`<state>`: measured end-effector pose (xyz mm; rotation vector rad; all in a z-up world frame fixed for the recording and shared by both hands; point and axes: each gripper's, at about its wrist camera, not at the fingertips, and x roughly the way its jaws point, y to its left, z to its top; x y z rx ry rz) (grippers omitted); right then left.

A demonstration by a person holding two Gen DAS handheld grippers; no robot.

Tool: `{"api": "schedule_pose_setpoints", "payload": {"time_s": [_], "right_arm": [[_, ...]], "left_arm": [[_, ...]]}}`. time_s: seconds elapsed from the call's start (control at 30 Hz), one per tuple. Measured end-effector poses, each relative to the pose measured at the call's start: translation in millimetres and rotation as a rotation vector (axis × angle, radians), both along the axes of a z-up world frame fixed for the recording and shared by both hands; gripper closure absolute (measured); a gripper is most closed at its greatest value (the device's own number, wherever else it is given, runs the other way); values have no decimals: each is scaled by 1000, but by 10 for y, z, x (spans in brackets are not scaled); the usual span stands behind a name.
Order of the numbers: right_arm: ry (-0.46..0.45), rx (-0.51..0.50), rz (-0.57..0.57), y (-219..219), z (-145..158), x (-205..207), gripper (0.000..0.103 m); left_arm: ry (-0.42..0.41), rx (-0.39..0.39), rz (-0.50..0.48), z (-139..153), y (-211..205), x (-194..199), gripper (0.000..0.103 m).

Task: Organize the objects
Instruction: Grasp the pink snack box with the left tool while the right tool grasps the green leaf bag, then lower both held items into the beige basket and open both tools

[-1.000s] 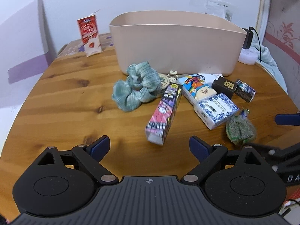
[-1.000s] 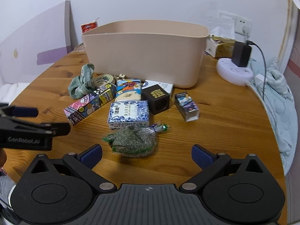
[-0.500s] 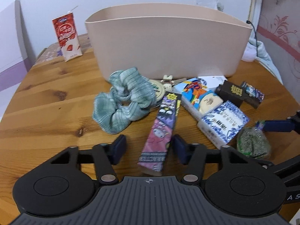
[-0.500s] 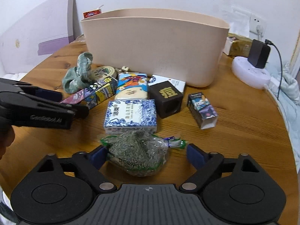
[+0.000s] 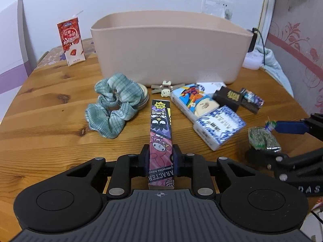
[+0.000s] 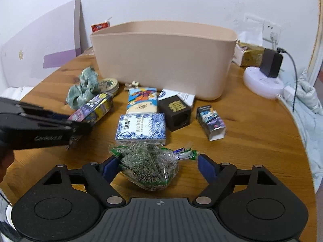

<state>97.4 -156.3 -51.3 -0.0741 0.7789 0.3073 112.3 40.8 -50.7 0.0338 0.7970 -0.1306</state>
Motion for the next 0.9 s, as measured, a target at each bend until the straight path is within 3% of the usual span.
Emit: {"api": "schedule_pose_setpoints", "payload": {"time_s": [0.2,0.47,0.67,0.9], "right_arm": [[-57,8,-30,-99,222,-34,22],[-184,12,-69,-220,643,140,22],[-264,26,-94,-358,945,434,22],[-297,28,-97,-406,1120,874,22]], "left_arm": [[-76,-9,-2,317,-19,-133,80],[-195,39,29,761,-6,-41,80],[-249,39,58,1024,35,230,80],[-261,43,57,1214,-56,774,80]]}}
